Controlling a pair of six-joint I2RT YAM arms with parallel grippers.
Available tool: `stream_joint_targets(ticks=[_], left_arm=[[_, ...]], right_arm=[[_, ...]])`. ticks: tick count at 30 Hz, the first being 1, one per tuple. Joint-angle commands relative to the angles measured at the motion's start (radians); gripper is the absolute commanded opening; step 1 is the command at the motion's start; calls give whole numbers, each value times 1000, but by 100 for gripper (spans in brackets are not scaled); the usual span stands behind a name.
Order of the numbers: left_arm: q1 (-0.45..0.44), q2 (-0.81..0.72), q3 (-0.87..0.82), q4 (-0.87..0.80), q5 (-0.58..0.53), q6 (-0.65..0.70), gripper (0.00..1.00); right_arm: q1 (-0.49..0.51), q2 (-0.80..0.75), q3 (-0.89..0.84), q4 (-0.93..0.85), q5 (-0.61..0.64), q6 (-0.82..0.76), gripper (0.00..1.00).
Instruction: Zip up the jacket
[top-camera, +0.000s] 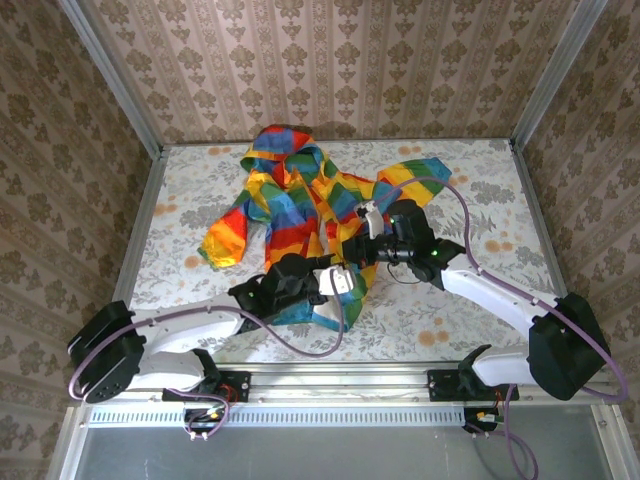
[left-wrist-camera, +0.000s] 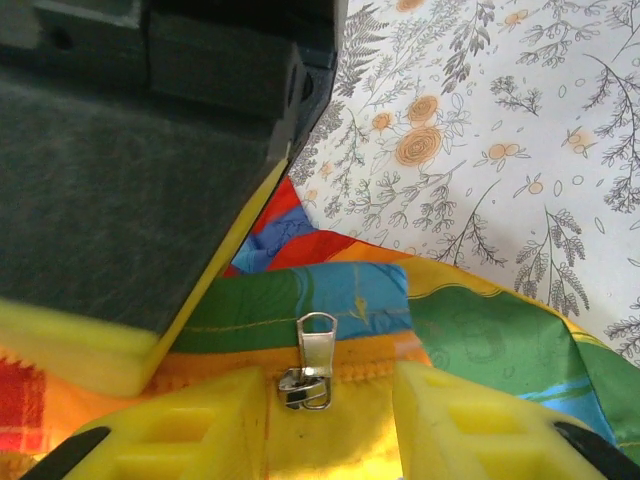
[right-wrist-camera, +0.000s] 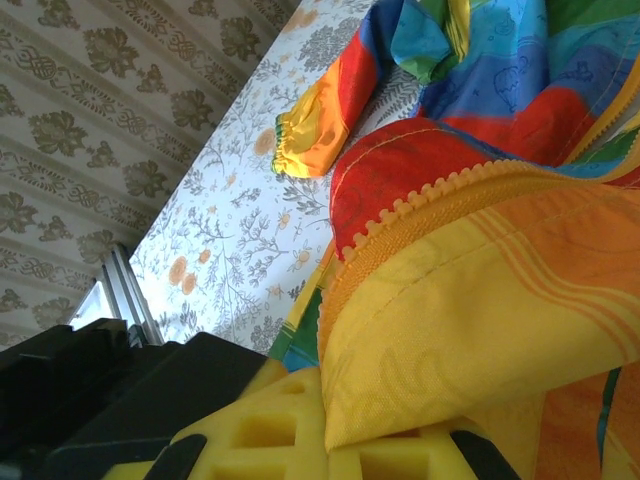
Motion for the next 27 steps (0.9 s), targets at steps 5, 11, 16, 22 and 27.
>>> stream_joint_targets(ticks=[5, 11, 16, 22, 27], left_arm=[[4, 33, 53, -72, 31, 54, 32], [-30, -24, 16, -168, 38, 81, 27], [-31, -122, -36, -188, 2, 47, 27], [-10, -201, -71, -120, 5, -30, 28], [-10, -124, -34, -50, 1, -32, 34]], right_arm=[[10, -1, 50, -40, 36, -14, 0], [7, 8, 64, -72, 85, -12, 0], [6, 35, 72, -57, 60, -7, 0], [8, 56, 77, -31, 47, 9, 0], [10, 70, 81, -18, 39, 24, 0]])
